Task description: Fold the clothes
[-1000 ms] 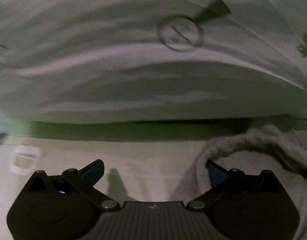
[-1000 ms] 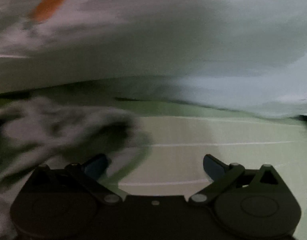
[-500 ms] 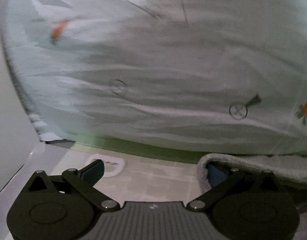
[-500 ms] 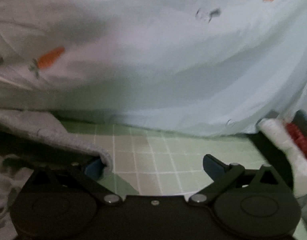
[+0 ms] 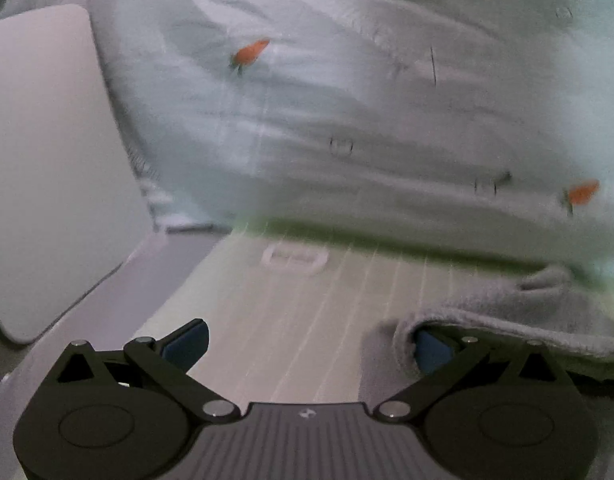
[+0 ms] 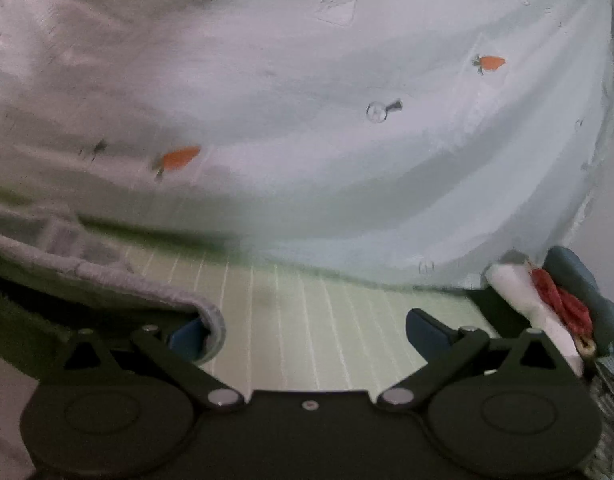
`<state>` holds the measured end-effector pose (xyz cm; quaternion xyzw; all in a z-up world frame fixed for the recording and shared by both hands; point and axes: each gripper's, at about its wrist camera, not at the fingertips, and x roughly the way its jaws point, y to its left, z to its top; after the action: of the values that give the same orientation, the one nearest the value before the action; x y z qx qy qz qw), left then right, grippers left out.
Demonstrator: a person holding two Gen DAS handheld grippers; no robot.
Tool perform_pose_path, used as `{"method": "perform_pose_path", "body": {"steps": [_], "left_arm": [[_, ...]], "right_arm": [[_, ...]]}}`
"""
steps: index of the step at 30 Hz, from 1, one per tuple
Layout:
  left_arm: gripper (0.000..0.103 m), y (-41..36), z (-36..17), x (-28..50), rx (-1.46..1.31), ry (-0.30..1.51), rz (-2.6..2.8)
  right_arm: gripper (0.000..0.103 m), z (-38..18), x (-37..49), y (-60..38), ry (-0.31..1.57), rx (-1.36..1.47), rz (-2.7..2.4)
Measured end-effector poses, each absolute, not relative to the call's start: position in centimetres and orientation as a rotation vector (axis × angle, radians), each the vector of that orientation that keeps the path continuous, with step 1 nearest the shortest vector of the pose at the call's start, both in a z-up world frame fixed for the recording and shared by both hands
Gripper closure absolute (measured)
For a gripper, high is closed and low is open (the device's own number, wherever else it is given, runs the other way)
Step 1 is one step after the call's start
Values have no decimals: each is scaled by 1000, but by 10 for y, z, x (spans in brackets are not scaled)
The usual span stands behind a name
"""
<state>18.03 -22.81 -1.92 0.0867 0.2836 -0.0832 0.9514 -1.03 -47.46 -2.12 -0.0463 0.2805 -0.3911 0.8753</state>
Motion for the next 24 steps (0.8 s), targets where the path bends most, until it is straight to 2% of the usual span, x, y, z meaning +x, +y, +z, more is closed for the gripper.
{"method": "perform_pose_path", "body": {"steps": [9,16,24], "left_arm": [[0,-210,-71,159,258,809,-183],[0,-210,-71,156,283,845,-228],[0,-190,-49,148,86,853,-466]], "right_arm": [[1,-70,-22,-456,814,-69,-721],[1,-67,-26,-451,800,-22,-672],[1,-59,-43,-450,761,134,-615]]}}
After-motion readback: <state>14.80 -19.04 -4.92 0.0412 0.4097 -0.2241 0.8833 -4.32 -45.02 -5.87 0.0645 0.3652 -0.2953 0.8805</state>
